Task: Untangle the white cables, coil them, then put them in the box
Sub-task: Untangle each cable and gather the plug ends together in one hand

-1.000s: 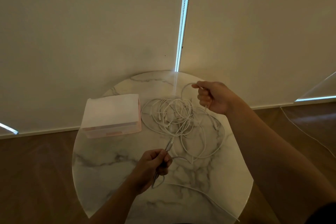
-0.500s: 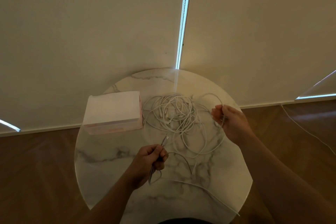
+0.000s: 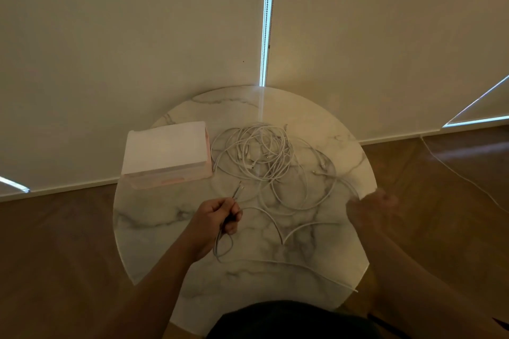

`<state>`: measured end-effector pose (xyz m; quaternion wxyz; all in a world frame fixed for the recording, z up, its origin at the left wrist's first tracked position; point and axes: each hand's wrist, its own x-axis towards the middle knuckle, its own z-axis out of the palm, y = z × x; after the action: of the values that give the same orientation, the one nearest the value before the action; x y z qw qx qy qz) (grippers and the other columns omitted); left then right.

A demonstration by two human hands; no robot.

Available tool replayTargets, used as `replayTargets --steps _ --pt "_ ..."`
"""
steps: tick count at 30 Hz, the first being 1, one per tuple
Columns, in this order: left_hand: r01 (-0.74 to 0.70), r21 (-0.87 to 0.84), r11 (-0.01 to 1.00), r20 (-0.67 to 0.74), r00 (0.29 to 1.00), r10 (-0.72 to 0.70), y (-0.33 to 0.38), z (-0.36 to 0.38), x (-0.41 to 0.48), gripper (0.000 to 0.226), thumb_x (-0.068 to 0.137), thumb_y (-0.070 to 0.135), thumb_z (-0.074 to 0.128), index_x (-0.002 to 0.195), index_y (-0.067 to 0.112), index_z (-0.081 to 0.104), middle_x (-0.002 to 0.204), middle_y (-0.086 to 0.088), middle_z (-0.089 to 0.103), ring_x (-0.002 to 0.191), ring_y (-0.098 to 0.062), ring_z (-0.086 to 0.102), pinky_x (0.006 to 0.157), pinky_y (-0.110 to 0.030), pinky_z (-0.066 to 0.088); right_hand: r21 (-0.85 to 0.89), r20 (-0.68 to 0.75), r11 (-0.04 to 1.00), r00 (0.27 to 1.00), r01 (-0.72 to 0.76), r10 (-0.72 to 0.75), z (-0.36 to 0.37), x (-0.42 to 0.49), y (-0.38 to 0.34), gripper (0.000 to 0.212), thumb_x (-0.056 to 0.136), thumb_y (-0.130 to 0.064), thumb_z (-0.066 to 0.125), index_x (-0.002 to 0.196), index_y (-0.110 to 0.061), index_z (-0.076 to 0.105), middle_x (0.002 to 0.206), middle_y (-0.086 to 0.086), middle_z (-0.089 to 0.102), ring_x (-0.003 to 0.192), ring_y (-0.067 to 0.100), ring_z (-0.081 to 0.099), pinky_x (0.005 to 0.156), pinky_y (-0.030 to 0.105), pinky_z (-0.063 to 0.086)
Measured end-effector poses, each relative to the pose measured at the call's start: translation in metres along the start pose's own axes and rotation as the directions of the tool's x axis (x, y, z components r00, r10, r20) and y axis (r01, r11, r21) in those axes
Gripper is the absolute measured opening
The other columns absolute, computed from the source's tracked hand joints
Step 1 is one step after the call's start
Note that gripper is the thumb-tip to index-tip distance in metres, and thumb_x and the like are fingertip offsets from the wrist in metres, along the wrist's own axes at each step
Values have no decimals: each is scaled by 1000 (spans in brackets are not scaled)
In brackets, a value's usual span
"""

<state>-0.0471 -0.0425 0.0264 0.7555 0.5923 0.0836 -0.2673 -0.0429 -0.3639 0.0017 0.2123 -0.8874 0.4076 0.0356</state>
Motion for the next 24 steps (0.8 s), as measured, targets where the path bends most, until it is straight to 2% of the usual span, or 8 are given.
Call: replayTargets --steps 3,6,8,10,14,19,21,24 --pt "8 51 999 -19 1000 -7 2 3 0 34 105 13 35 75 4 50 71 -11 58 52 -18 46 55 -27 42 306 -125 888 940 342 -319 3 -27 -43 27 88 -13 60 114 -7 64 115 15 60 99 29 60 83 33 47" --pt "-3 24 1000 -36 999 4 4 6 0 36 105 13 33 75 3 49 84 -21 69 68 -28 64 69 -34 55 455 307 740 693 495 -652 15 -62 -81 19 92 -21 60 94 -8 73 88 9 73 80 24 68 76 36 53" --pt "-35 -6 999 -77 996 34 4 6 1 36 105 12 33 75 1 50 96 -24 71 88 -32 70 84 -38 57 500 642 781 445 375 -625 20 -84 -91 33 97 -31 53 95 -3 71 85 13 74 78 24 71 80 38 54" --pt "-65 -28 997 -141 988 61 5 3 1 36 105 10 34 74 1 50 104 -24 71 101 -30 69 92 -37 55 488 752 814 321 315 -576 31 -94 -88 36 99 -31 51 94 0 68 72 15 71 61 22 66 67 34 55" --pt "-134 -93 987 -261 960 105 7 -14 0 36 105 12 33 74 3 49 100 -20 70 96 -27 69 89 -37 55 400 675 850 518 342 -526 47 -78 -70 40 102 -30 42 82 -8 68 58 5 50 47 18 46 51 30 38" --pt "-171 -145 974 -305 945 121 14 -18 -2 34 105 17 32 77 6 48 52 -2 36 43 -15 33 44 -24 32 -230 608 672 643 704 -465 58 -45 -37 59 81 -39 27 124 -8 51 124 15 55 114 33 54 95 34 43" --pt "-209 -156 965 -299 942 155 15 -15 0 34 106 17 32 77 7 47 51 1 31 41 -11 25 42 -23 25 -68 483 666 609 743 -629 54 -54 -45 48 83 -23 46 127 -7 53 129 13 52 119 32 51 100 31 40" --pt "-248 -172 953 -287 938 192 18 -11 3 34 106 20 31 78 9 47 53 2 31 42 -11 24 43 -24 24 301 390 512 386 805 -836 45 -97 -78 39 87 -18 61 125 -10 62 133 8 58 124 20 52 103 17 32"
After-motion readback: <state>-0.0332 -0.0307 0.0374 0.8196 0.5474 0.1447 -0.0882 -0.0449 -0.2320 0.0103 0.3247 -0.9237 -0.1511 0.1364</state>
